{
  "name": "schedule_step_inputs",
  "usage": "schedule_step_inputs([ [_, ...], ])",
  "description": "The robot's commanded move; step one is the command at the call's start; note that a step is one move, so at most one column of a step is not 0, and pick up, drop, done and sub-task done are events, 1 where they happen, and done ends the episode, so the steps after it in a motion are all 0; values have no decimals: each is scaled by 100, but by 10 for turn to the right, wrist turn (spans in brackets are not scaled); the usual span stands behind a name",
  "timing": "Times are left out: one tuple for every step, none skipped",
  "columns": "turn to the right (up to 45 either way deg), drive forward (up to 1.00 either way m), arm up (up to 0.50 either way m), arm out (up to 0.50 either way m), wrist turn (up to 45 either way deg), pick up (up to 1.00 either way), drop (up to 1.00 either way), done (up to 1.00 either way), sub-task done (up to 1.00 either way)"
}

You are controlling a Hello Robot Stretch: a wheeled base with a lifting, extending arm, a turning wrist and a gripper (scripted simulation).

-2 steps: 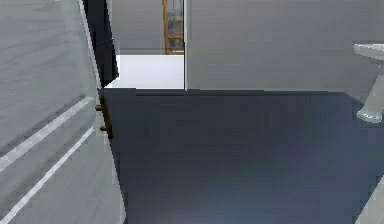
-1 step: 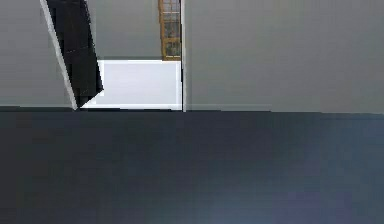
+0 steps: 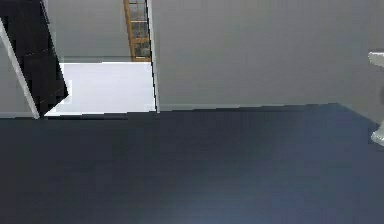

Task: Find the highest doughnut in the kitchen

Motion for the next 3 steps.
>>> schedule_step_inputs([
  [0, 25, 0, 0, 0, 0, 0, 0, 0],
  [-450, 0, 0, 0, 0, 0, 0, 0, 0],
  [-210, 0, 0, 0, 0, 0, 0, 0, 0],
])
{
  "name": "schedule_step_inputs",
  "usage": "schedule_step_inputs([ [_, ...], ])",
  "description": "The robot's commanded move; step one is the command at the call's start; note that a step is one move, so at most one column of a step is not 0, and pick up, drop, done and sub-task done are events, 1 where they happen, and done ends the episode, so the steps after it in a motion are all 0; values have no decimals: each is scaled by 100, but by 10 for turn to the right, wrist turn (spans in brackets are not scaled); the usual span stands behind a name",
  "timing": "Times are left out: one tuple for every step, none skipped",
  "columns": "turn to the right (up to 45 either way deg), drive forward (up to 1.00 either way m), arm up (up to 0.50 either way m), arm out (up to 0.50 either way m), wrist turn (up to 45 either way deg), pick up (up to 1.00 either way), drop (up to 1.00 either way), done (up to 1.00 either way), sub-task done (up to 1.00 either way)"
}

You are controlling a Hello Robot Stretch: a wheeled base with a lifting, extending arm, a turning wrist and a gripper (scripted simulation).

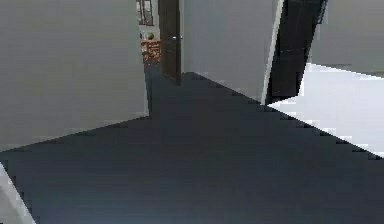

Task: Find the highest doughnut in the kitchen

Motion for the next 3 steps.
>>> schedule_step_inputs([
  [0, 40, 0, 0, 0, 0, 0, 0, 0],
  [-30, 0, 0, 0, 0, 0, 0, 0, 0],
  [0, 100, 0, 0, 0, 0, 0, 0, 0],
])
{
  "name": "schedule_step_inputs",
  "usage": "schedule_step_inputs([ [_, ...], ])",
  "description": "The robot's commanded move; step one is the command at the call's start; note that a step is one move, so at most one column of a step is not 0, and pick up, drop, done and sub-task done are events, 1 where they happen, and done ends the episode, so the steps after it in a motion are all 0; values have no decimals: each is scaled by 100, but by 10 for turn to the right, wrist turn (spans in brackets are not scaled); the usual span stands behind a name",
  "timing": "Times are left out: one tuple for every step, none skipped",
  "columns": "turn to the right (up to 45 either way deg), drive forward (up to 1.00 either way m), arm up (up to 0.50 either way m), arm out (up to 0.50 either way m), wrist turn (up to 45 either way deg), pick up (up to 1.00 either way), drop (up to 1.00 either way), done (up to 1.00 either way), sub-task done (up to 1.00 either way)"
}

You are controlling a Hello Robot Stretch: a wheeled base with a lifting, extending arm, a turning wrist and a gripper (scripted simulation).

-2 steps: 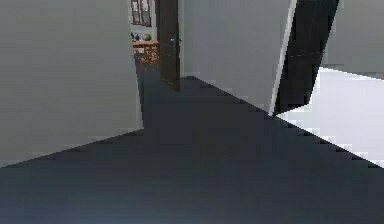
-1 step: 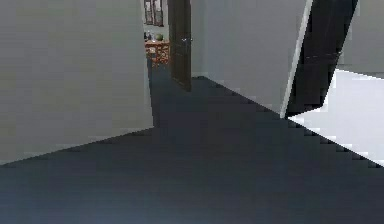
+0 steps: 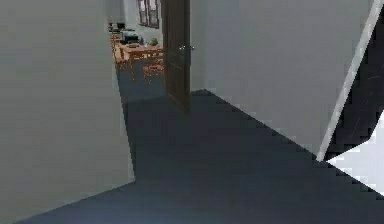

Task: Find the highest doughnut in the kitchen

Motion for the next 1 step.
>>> schedule_step_inputs([
  [-30, 0, 0, 0, 0, 0, 0, 0, 0],
])
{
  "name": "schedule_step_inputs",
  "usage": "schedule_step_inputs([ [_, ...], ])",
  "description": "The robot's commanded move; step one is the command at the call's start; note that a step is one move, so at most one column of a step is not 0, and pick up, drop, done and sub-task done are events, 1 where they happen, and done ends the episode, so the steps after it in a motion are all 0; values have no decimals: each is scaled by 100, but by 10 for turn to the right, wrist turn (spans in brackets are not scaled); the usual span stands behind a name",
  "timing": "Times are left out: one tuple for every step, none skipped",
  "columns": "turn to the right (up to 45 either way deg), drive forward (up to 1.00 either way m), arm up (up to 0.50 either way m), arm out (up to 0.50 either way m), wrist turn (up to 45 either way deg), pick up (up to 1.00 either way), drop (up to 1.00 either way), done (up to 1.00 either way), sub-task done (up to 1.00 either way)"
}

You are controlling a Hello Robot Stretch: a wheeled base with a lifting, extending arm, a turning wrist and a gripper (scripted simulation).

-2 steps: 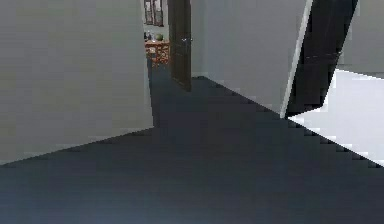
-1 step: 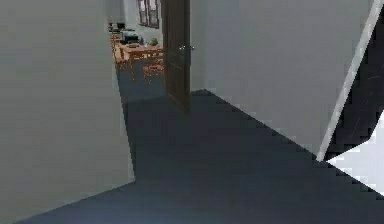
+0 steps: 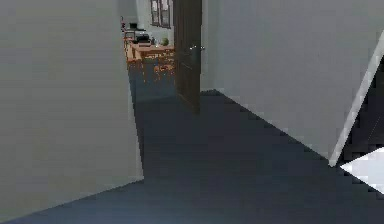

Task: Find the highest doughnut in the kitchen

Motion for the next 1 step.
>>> schedule_step_inputs([
  [0, 100, 0, 0, 0, 0, 0, 0, 0],
])
